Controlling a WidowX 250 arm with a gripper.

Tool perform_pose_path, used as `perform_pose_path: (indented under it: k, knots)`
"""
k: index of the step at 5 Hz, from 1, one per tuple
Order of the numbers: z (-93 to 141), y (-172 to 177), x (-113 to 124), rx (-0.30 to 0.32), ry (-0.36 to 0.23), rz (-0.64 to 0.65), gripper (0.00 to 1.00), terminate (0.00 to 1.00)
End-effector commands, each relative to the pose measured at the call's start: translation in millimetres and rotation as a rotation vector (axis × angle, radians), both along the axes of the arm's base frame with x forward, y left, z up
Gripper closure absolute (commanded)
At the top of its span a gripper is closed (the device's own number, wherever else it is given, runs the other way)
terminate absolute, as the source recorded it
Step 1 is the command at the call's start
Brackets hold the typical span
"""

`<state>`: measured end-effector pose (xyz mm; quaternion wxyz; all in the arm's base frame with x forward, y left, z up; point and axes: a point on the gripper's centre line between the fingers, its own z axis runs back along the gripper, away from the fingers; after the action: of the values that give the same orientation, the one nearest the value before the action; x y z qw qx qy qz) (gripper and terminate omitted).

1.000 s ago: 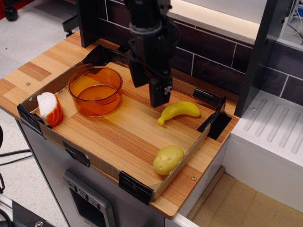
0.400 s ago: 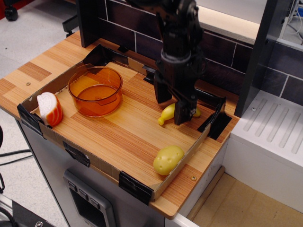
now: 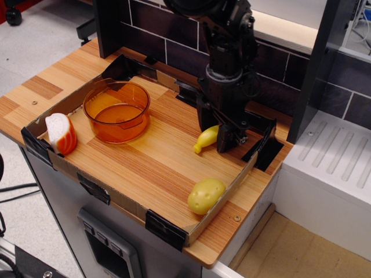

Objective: Put banana in pot

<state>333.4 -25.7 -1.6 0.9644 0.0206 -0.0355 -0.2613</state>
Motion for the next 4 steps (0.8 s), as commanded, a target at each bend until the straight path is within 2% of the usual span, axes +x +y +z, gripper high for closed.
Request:
perform_pose_path:
  k: [1, 3, 4]
  knots:
    - [37, 2, -7, -0.035, -0.057, -0.015, 1.00, 0.00]
    - [90, 26, -24, -0.077, -0.081, 0.002, 1.00, 0.00]
    - [104, 56, -35, -0.065, -0.099, 0.089, 1.00, 0.00]
